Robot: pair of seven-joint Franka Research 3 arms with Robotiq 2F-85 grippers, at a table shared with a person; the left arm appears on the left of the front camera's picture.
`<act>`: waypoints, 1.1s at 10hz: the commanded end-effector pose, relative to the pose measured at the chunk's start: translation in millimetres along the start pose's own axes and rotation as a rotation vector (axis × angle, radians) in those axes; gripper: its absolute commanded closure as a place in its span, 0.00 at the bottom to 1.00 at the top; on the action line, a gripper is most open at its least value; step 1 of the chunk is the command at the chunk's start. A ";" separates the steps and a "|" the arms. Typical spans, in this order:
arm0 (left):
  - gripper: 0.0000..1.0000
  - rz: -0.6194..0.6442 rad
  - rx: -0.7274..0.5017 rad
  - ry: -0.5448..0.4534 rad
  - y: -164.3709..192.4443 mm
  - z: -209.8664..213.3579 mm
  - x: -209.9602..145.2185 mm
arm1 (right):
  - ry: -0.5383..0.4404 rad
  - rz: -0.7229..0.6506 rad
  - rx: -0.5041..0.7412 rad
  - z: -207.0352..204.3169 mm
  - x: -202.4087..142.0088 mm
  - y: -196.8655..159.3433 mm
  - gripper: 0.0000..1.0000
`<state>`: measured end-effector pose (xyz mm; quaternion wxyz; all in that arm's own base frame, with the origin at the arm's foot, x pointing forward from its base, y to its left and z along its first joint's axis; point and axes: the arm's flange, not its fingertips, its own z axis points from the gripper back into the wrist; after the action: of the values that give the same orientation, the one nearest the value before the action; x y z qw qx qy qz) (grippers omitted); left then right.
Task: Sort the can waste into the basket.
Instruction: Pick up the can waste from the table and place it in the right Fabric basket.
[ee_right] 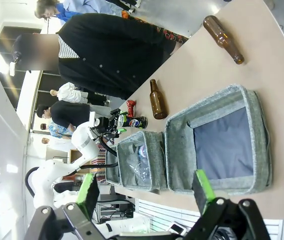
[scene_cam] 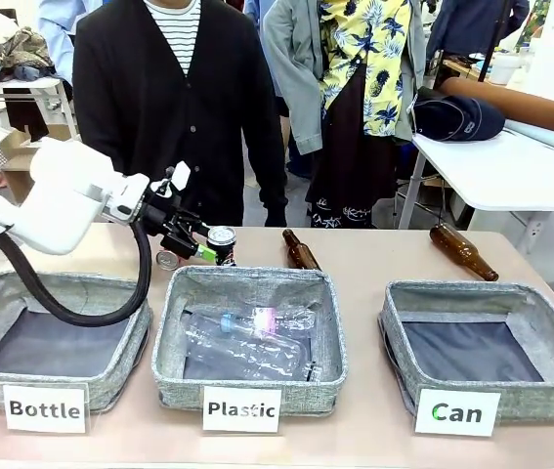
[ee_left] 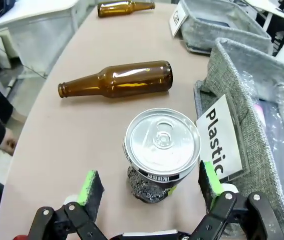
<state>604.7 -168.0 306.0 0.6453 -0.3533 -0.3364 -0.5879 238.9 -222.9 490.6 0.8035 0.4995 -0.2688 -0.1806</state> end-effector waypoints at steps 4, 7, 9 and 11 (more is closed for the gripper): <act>0.00 0.030 -0.014 -0.057 4.5 -17.5 2.8 | -0.012 0.025 0.026 0.1 1.5 0.6 0.00; 0.58 0.012 -0.012 -0.106 2.1 -14.1 4.7 | -0.012 0.025 0.026 0.1 1.5 0.6 0.00; 0.63 0.010 -0.013 -0.113 0.9 -14.2 4.7 | -0.012 0.025 0.026 0.1 1.5 0.6 0.00; 1.00 0.002 -0.006 -0.108 0.3 -5.4 6.0 | -0.012 0.025 0.026 0.1 1.5 0.6 0.00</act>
<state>607.3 -180.9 304.5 0.6361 -0.3858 -0.3545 -0.5665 238.9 -222.9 490.6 0.8035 0.4995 -0.2688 -0.1804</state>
